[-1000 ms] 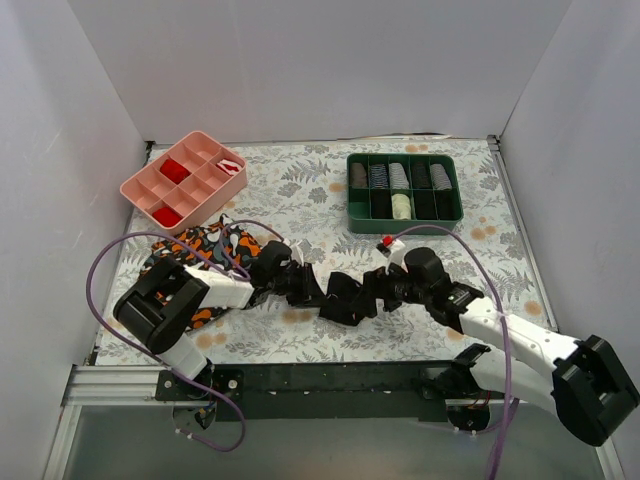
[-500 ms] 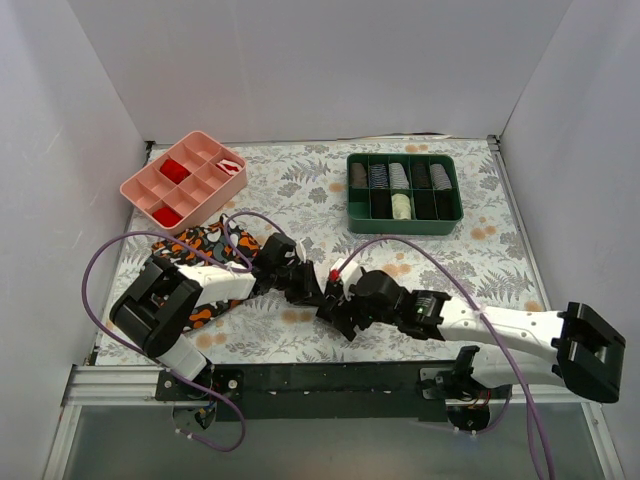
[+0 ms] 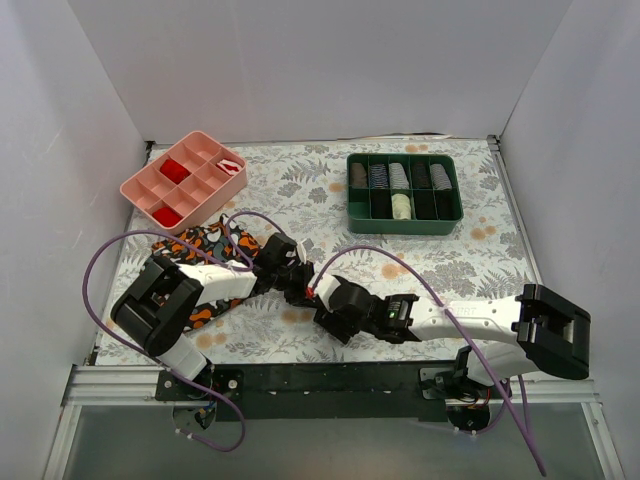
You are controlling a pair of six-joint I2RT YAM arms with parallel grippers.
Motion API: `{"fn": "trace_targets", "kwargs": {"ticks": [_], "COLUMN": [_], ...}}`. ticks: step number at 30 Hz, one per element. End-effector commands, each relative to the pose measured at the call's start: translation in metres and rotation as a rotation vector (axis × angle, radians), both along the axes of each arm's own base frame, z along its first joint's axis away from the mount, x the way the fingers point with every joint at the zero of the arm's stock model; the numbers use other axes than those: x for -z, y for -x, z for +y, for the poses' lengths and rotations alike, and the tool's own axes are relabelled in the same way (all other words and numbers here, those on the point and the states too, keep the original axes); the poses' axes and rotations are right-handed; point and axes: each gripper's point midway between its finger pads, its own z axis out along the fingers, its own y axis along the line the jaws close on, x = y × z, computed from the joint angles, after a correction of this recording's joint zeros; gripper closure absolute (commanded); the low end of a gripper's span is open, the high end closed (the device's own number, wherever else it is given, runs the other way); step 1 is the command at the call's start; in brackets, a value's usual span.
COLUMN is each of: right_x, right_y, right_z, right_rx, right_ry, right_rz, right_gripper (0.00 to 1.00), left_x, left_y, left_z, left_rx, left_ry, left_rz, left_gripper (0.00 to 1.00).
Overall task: Roll the underwear
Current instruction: Roll the underwear to the center of the board.
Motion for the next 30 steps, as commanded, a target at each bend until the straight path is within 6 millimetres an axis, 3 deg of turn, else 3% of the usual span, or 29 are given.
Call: {"fn": "trace_targets", "kwargs": {"ticks": [1,16,18,20,21,23,24,26,30], "right_x": [-0.008,0.028,0.030,0.026,0.019,0.023,0.015,0.017,0.021], "right_y": [-0.008,0.010,0.018,0.012,0.020,0.016,0.019,0.014,0.018], "right_z": [0.006,-0.003,-0.002,0.000,0.005,-0.005,0.000,-0.005,-0.007], "right_rx": [0.027,0.065,0.051,0.082,0.047,0.082,0.049,0.065,0.043], "right_ry": [-0.018,-0.033,-0.093,-0.187,-0.244,-0.295,-0.347,-0.385,-0.412], "right_rz": [-0.041,0.128,0.196,0.249,0.305,0.364,0.399,0.446,0.560], "right_gripper": [0.30,0.99,0.99,0.99,0.99,0.99,0.99,0.99,0.99], "left_x": [-0.007,-0.009,-0.012,-0.018,-0.020,-0.028,-0.030,-0.032,-0.049], "left_y": [-0.004,-0.004,-0.006,-0.008,-0.009,-0.012,-0.012,-0.014,-0.017], "left_z": [-0.004,-0.004,-0.003,-0.002,0.000,0.001,0.002,0.005,0.005], "left_rx": [0.022,0.029,0.021,0.012,0.007,-0.013,-0.019,-0.036,-0.061], "left_ry": [0.011,0.013,0.013,0.014,0.010,0.015,0.016,0.014,0.065], "left_rz": [-0.024,-0.036,-0.055,-0.078,-0.088,-0.117,-0.125,-0.146,-0.204], "left_gripper": [0.99,0.98,0.95,0.90,0.82,0.75,0.63,0.53,0.43]}}
